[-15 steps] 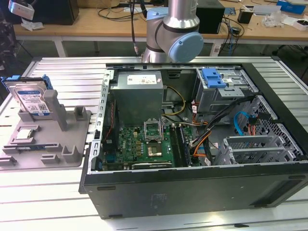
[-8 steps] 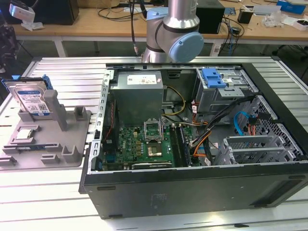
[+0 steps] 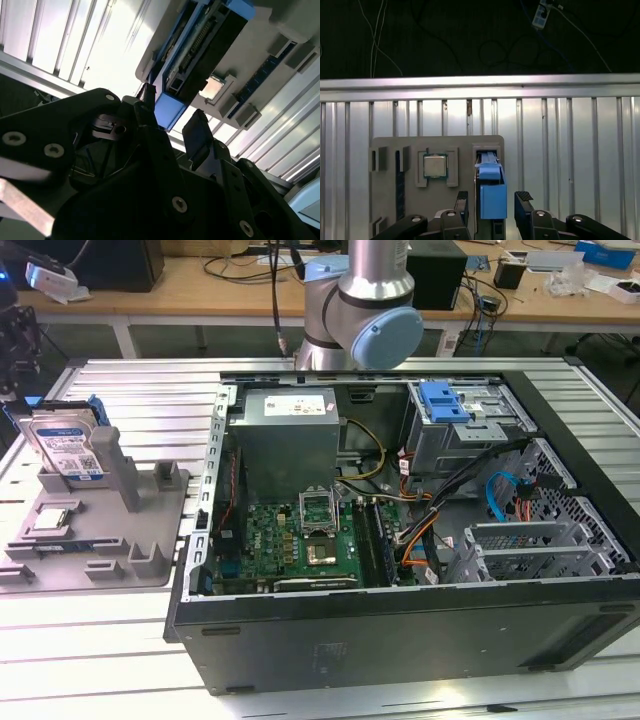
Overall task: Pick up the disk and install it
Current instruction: 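Pick up the disk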
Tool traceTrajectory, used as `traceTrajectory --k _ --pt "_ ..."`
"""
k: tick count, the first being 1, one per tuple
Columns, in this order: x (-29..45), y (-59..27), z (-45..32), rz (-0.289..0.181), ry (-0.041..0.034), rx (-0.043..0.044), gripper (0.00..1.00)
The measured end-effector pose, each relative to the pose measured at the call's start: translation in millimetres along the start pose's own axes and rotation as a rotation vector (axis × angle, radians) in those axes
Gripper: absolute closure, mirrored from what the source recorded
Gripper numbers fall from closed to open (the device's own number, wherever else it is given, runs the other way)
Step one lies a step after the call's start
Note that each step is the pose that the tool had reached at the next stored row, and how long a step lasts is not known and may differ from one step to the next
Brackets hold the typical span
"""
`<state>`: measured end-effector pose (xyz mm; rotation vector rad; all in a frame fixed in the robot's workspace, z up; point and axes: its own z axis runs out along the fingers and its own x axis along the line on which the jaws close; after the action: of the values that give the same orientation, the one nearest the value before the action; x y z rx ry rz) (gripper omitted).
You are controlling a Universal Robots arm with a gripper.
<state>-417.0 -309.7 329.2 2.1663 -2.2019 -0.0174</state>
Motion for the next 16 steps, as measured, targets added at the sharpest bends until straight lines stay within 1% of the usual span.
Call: traceTrajectory --k 4,12,16 --pt "-0.2 0.8 5.5 0.000 0.0000 -0.0001 0.51" --pt "-0.6 1.5 12.2 0.000 -0.0001 0.0000 0.51" --pt "-1.8 1.3 17.7 0.000 -0.0001 0.0000 0.51"
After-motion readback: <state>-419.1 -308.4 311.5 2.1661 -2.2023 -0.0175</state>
